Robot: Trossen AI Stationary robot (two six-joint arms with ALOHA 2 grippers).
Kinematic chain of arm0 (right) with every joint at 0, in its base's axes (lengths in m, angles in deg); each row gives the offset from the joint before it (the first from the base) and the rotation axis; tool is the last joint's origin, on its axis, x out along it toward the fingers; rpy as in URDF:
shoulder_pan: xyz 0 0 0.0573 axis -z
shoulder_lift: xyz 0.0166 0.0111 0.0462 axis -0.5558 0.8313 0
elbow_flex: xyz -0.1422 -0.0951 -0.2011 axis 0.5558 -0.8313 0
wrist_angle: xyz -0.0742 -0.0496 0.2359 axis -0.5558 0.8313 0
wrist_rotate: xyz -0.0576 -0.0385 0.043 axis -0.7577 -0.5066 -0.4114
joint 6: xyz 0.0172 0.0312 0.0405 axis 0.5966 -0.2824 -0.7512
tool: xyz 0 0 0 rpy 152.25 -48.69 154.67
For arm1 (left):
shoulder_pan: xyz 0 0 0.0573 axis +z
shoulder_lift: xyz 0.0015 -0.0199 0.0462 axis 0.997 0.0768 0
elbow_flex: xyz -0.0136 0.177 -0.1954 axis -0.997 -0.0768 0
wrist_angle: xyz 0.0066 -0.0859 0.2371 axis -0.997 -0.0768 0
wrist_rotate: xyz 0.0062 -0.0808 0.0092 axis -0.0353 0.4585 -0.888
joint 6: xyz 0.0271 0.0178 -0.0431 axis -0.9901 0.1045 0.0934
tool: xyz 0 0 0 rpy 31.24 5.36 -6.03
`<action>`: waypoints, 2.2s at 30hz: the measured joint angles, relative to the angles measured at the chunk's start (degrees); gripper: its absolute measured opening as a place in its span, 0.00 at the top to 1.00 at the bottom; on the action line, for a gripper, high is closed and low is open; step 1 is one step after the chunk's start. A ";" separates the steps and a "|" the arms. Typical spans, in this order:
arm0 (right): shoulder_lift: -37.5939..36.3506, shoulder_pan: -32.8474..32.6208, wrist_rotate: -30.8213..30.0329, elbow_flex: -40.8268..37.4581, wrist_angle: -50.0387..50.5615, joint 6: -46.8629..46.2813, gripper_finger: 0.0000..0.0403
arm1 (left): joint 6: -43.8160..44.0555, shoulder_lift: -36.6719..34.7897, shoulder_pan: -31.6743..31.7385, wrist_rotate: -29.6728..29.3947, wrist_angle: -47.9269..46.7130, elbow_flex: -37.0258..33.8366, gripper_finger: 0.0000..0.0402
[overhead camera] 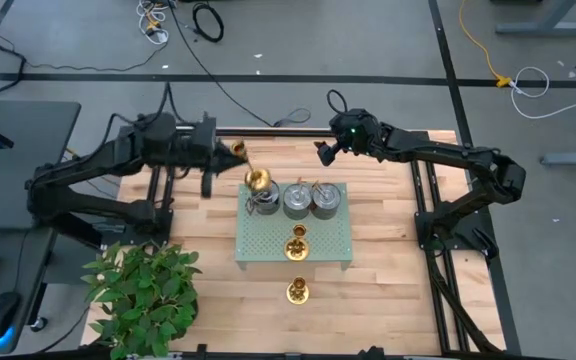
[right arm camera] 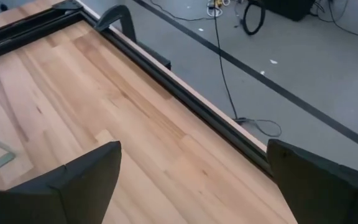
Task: Pick & Place candle stick holders
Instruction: Put the top golden candle holder on the shelf aligned with the left orange scented candle
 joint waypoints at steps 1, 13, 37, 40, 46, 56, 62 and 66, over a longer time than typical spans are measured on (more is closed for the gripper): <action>0.00 0.22 -0.01 0.00 0.00 -0.18 0.01 | 0.63 -0.38 -1.65 0.27 -0.29 0.00 0.97; 0.00 0.71 -0.02 0.00 2.33 -1.01 0.01 | 3.00 1.53 -19.71 -6.67 -4.07 0.07 0.97; 0.00 0.73 -5.11 0.00 7.39 -0.99 0.01 | 2.29 15.49 -30.09 -15.74 -0.49 0.00 0.97; 0.00 0.73 -5.47 0.00 7.98 -0.99 0.01 | 2.34 15.47 -30.12 -15.68 -0.50 0.00 0.98; 0.00 0.73 -5.48 0.00 8.92 -0.97 0.01 | 2.93 15.47 -30.13 -16.38 -0.63 0.00 0.98; 0.00 0.73 -5.50 0.00 9.94 -0.54 0.01 | 2.97 15.43 -30.38 -19.85 -1.89 -1.61 0.98; 0.00 0.73 -5.50 0.00 9.92 -0.40 0.01 | 2.81 15.36 -31.21 -20.00 1.58 -4.72 0.98; 0.00 0.73 -5.50 0.00 9.90 -0.42 0.01 | 1.40 15.22 -32.05 -19.97 5.76 -6.74 0.98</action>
